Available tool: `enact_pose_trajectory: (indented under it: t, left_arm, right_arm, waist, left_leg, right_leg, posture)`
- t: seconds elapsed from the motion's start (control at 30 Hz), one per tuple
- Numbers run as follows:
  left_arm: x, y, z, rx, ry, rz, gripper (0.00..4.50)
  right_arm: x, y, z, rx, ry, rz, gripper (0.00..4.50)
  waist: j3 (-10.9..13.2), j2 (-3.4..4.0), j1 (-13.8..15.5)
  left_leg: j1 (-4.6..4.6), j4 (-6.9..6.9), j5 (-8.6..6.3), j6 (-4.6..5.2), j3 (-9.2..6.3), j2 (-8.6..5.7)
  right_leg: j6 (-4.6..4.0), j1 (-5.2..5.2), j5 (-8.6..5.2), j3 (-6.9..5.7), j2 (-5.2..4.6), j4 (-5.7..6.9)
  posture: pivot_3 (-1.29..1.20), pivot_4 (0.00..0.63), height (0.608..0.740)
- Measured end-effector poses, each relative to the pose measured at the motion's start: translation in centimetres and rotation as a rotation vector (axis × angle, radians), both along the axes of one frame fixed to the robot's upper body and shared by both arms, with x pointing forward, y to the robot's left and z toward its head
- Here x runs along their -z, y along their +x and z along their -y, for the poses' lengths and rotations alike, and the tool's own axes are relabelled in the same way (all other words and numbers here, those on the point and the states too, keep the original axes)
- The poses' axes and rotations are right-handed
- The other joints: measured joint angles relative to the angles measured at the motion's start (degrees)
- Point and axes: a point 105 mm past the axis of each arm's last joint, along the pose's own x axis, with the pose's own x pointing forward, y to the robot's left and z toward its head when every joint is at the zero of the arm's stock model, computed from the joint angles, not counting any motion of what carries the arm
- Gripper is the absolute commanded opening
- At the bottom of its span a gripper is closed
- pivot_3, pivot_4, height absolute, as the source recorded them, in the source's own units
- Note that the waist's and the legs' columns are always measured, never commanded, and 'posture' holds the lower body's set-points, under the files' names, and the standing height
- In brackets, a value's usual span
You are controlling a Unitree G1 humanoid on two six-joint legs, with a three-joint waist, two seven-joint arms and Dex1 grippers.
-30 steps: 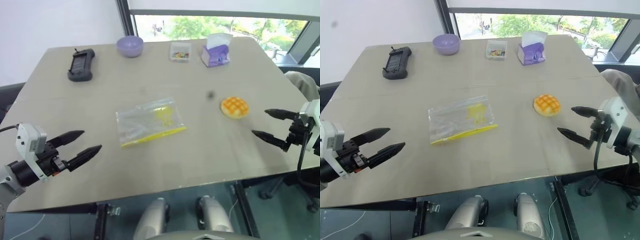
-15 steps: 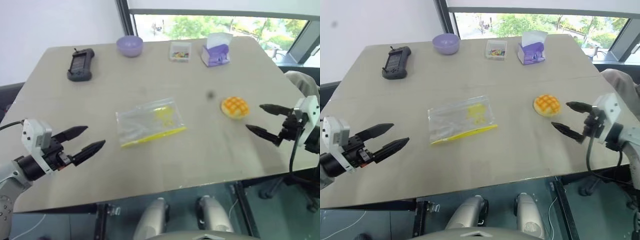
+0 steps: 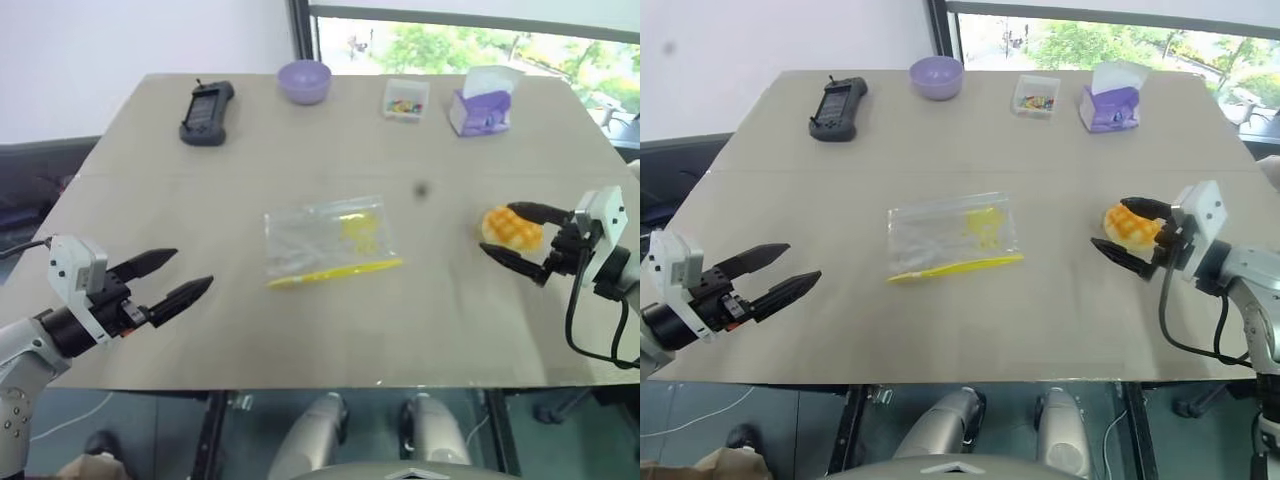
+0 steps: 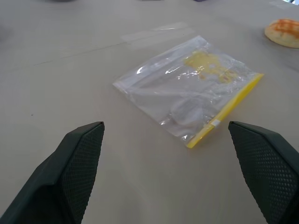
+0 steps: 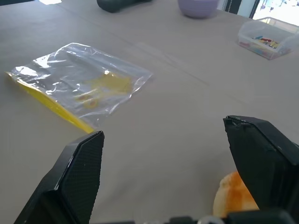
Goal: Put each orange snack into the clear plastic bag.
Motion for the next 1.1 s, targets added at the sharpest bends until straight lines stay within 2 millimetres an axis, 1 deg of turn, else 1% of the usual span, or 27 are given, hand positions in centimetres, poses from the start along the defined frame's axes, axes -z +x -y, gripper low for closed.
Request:
enact_pose_trajectory:
  t: [0.2,0.33,0.4,0.5,0.57,0.63,0.7,0.77,0.87,0.93,1.0,1.03,1.1]
  left_arm:
    - [0.0,0.2,0.0,-0.010,0.004,0.003,4.50]
    - [0.4,0.4,0.2,-0.012,0.015,-0.011,4.50]
    - [0.5,0.8,0.1,-0.028,0.029,-0.008,4.50]
    - [-0.1,1.6,-0.4,-0.075,0.011,0.010,4.50]
    - [0.0,2.3,-0.7,-0.139,-0.045,-0.041,4.50]
    - [0.7,2.5,-0.6,-0.173,-0.110,-0.158,4.50]
    - [1.2,2.5,-0.1,-0.168,-0.158,-0.264,4.50]
    - [1.4,2.8,0.4,-0.164,-0.211,-0.342,4.50]
    - [1.9,3.5,0.7,-0.174,-0.284,-0.432,4.50]
    - [2.5,4.4,1.2,-0.176,-0.351,-0.492,4.50]
    - [2.8,5.1,1.9,-0.165,-0.402,-0.532,4.50]
    - [2.9,5.5,2.4,-0.153,-0.432,-0.557,4.50]
    - [3.2,6.0,2.8,-0.149,-0.459,-0.589,4.50]
  right_arm:
    - [0.1,0.1,0.1,0.009,-0.007,0.011,4.46]
    - [0.1,0.2,-0.1,0.014,-0.001,0.023,4.46]
    - [0.2,0.3,-0.2,0.020,0.004,0.030,4.46]
    - [0.4,0.4,-0.6,0.029,0.010,0.032,4.46]
    - [0.7,0.5,-1.6,0.017,0.002,0.029,4.46]
    - [0.6,0.3,-3.6,-0.033,0.016,0.025,4.46]
    - [0.4,-0.3,-5.8,-0.101,0.034,0.015,4.46]
    - [0.5,-0.7,-7.4,-0.156,0.036,0.007,4.46]
    - [1.2,-1.1,-8.8,-0.205,-0.003,0.002,4.46]
    - [1.9,-1.3,-9.8,-0.236,-0.030,-0.004,4.46]
    - [2.3,-1.5,-10.3,-0.255,-0.041,-0.009,4.46]
    - [2.4,-1.5,-10.5,-0.259,-0.042,-0.009,4.46]
    - [2.3,-1.5,-10.5,-0.260,-0.042,-0.003,4.46]
  waist:
    - [0.00,0.00,0.90]
    - [0.00,-0.01,1.11]
    - [-0.01,-0.02,1.09]
    - [-0.01,-0.03,1.08]
    - [-0.01,-0.03,0.99]
    - [-0.03,-0.06,0.83]
    - [-0.03,-0.07,0.71]
    - [-0.03,-0.07,0.78]
    - [-0.05,-0.10,1.03]
    - [-0.07,-0.13,1.12]
    - [-0.09,-0.17,1.04]
    - [-0.09,-0.18,1.06]
    - [-0.13,-0.24,1.01]
  left_leg:
    - [0.17,-0.19,-0.07,0.07,0.57,0.27]
    - [0.22,-0.37,-0.11,0.13,1.07,0.49]
    - [0.22,-0.43,-0.10,0.13,1.35,0.60]
    - [0.26,-0.51,-0.10,0.12,1.51,0.67]
    - [0.27,-0.54,-0.10,0.12,1.60,0.68]
    - [0.22,-0.55,-0.10,0.12,1.67,0.70]
    - [0.21,-0.55,-0.10,0.12,1.68,0.71]
    - [0.21,-0.55,-0.11,0.12,1.69,0.70]
    - [0.21,-0.54,-0.10,0.11,1.69,0.70]
    - [0.22,-0.53,-0.10,0.11,1.69,0.70]
    - [0.21,-0.51,-0.10,0.11,1.71,0.70]
    - [0.21,-0.50,-0.10,0.11,1.73,0.69]
    - [0.22,-0.50,-0.10,0.11,1.77,0.69]
  right_leg:
    - [0.01,-0.15,0.00,0.49,0.10,0.00]
    - [0.01,-0.38,0.01,0.90,0.15,0.00]
    - [0.02,-0.51,0.02,1.15,0.19,0.03]
    - [0.02,-0.59,0.03,1.31,0.23,0.04]
    - [0.03,-0.68,0.04,1.44,0.25,0.08]
    - [0.05,-0.80,0.05,1.56,0.28,0.15]
    - [0.05,-0.83,0.05,1.58,0.32,0.16]
    - [0.05,-0.83,0.05,1.59,0.47,0.15]
    - [0.07,-0.83,0.07,1.59,0.51,0.16]
    - [0.08,-0.83,0.08,1.60,0.52,0.17]
    - [0.09,-0.84,0.09,1.63,0.51,0.18]
    - [0.11,-0.84,0.11,1.65,0.50,0.18]
    - [0.12,-0.84,0.12,1.69,0.51,0.18]
  posture:
    - [0.00,0.150,0.740]
    - [0.00,0.150,0.740]
    - [0.00,0.150,0.740]
    - [0.00,0.150,0.740]
    - [0.00,0.150,0.740]
    - [0.00,0.150,0.740]
    - [0.00,0.150,0.740]
    - [0.00,0.150,0.740]
    - [0.00,0.150,0.740]
    - [0.00,0.150,0.740]
    - [0.00,0.150,0.740]
    - [0.00,0.150,0.740]
    - [0.00,0.150,0.740]
